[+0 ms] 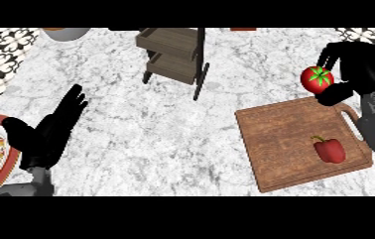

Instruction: Pick the tomato from the cutting board and place it in the tiered basket

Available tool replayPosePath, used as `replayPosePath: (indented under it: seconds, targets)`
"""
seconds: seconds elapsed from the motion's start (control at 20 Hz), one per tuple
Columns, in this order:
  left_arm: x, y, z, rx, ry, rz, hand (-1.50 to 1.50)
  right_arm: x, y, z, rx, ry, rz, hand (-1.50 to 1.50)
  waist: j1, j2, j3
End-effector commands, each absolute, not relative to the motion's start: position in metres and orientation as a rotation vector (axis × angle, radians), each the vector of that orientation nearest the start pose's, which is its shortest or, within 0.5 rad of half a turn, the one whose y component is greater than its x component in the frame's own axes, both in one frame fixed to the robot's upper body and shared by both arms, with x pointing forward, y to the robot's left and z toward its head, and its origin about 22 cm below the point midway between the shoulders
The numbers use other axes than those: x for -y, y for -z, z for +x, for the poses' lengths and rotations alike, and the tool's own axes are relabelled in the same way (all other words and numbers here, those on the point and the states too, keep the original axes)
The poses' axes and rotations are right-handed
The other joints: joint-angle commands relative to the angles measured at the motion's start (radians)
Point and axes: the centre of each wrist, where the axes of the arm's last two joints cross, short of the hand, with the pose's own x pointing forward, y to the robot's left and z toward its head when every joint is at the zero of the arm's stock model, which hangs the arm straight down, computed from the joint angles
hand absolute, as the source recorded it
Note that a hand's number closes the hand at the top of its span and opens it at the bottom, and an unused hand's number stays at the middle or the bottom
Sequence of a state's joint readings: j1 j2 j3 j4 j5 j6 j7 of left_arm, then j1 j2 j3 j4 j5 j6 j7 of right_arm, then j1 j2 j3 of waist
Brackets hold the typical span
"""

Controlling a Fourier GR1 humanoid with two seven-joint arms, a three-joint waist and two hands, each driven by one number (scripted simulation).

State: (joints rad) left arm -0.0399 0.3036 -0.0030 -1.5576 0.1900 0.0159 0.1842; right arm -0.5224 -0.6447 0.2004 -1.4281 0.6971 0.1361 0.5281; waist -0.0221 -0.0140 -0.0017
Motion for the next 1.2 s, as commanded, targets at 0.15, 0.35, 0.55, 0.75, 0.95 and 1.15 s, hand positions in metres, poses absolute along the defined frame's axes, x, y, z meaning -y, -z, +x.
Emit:
replayPosePath:
  seconds: [0.15, 0.35, 0.55, 0.75, 0.95, 1.15]
  targets:
    - [-0.297, -0.027, 0.253, 1.403, 0.07, 0.086, 0.0, 0.276, -0.256, 0.314, 1.698, -0.655, -1.05, 1.5, -0.009, 0.002, 0.002]
    - [-0.294, -0.024, 0.258, 1.416, 0.083, 0.081, 0.0, 0.258, -0.3, 0.289, 1.773, -0.655, -0.977, 1.5, 0.007, 0.008, 0.001]
    - [-0.297, -0.037, 0.258, 1.425, 0.087, 0.082, 0.0, 0.245, -0.347, 0.28, 1.788, -0.677, -0.907, 1.5, 0.024, 0.01, 0.0]
    - [-0.318, -0.031, 0.246, 1.419, 0.106, 0.079, 0.0, 0.201, -0.378, 0.277, 1.75, -0.745, -0.871, 1.5, 0.038, 0.009, -0.001]
    - [-0.284, -0.035, 0.253, 1.427, 0.106, 0.075, 0.0, 0.149, -0.393, 0.288, 1.77, -0.741, -0.856, 1.5, 0.041, 0.012, 0.0]
    - [-0.27, -0.036, 0.26, 1.429, 0.104, 0.074, 0.0, 0.116, -0.388, 0.309, 1.746, -0.74, -0.823, 1.5, 0.036, 0.014, 0.001]
